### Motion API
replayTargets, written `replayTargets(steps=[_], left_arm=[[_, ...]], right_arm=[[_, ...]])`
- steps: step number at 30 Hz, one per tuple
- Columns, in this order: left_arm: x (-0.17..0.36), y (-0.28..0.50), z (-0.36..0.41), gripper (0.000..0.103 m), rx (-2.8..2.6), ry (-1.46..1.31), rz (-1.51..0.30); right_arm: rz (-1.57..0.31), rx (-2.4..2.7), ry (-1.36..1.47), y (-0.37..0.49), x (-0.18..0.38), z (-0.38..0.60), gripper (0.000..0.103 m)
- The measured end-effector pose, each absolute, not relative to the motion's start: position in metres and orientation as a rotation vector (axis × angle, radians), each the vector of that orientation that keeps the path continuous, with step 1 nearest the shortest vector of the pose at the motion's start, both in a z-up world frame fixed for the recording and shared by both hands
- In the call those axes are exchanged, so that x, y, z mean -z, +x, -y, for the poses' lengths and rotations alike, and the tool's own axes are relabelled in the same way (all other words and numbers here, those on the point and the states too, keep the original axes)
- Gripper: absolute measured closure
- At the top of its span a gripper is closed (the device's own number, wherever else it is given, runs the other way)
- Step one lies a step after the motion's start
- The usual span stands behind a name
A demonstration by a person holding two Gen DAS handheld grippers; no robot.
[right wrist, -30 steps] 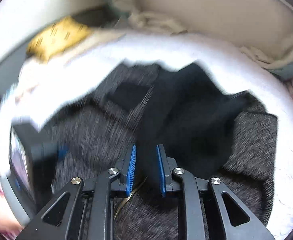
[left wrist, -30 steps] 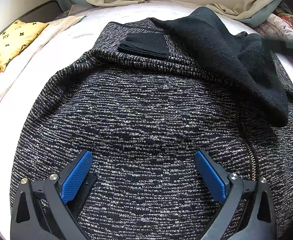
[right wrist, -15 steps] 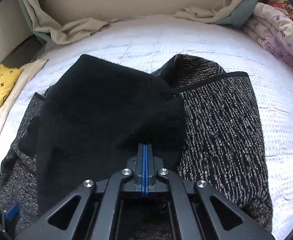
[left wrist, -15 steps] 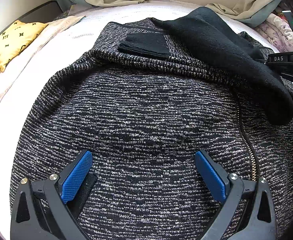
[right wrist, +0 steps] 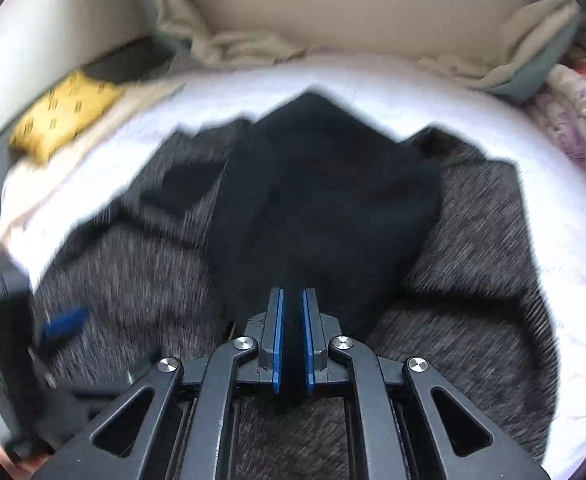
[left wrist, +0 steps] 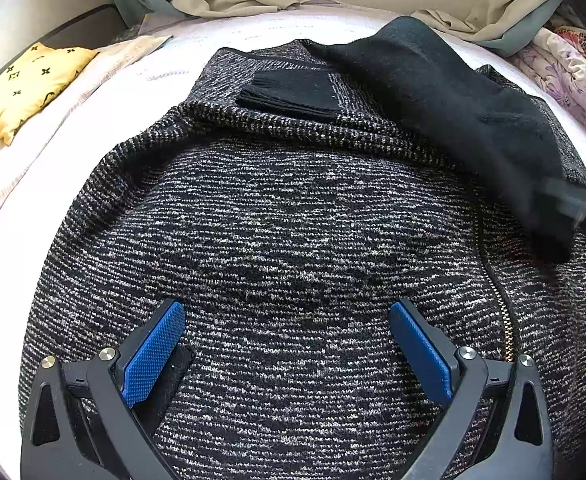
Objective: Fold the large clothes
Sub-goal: 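Open the right tool to release the hood on the jacket, then move both tools to the black hem of the jacket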
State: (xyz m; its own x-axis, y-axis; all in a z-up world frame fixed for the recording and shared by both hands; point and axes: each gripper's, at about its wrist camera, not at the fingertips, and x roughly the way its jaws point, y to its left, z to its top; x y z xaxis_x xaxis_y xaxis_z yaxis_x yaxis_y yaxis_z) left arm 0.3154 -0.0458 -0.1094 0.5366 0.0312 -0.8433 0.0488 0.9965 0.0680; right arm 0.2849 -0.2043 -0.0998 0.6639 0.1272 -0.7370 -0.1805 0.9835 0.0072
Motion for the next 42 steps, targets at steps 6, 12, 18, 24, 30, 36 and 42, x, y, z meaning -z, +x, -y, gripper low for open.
replayTargets(steps=[6,12,18,24,30,36,42], left_arm=[[0.11,0.309,0.047,0.0,0.009,0.089,-0.991],[0.11,0.306,0.05,0.0,0.004,0.097,-0.981],[0.108,0.302,0.049,0.0,0.009,0.09,-0.972],[0.108,0.3,0.049,0.0,-0.004,0.095,-0.97],[0.107,0.297,0.047,0.0,0.007,0.08,-0.967],[0.107,0.292,0.045,0.0,0.024,0.08,-0.954],[0.107,0.291,0.037,0.0,0.069,0.07,-0.965]], right_arm=[[-0.849,-0.137,-0.078,0.296,0.133,0.198,0.099],[-0.855,-0.119,-0.11,0.299,0.137,0.193,0.098],[-0.88,-0.178,0.035,0.263,0.102,0.211,0.044],[-0.898,-0.111,0.033,0.199,0.094,0.264,0.044],[-0.916,0.041,0.135,0.15,0.112,0.326,0.044],[-0.902,0.023,0.242,0.138,0.118,0.348,0.044],[-0.862,0.017,0.275,0.123,0.107,0.359,0.044]])
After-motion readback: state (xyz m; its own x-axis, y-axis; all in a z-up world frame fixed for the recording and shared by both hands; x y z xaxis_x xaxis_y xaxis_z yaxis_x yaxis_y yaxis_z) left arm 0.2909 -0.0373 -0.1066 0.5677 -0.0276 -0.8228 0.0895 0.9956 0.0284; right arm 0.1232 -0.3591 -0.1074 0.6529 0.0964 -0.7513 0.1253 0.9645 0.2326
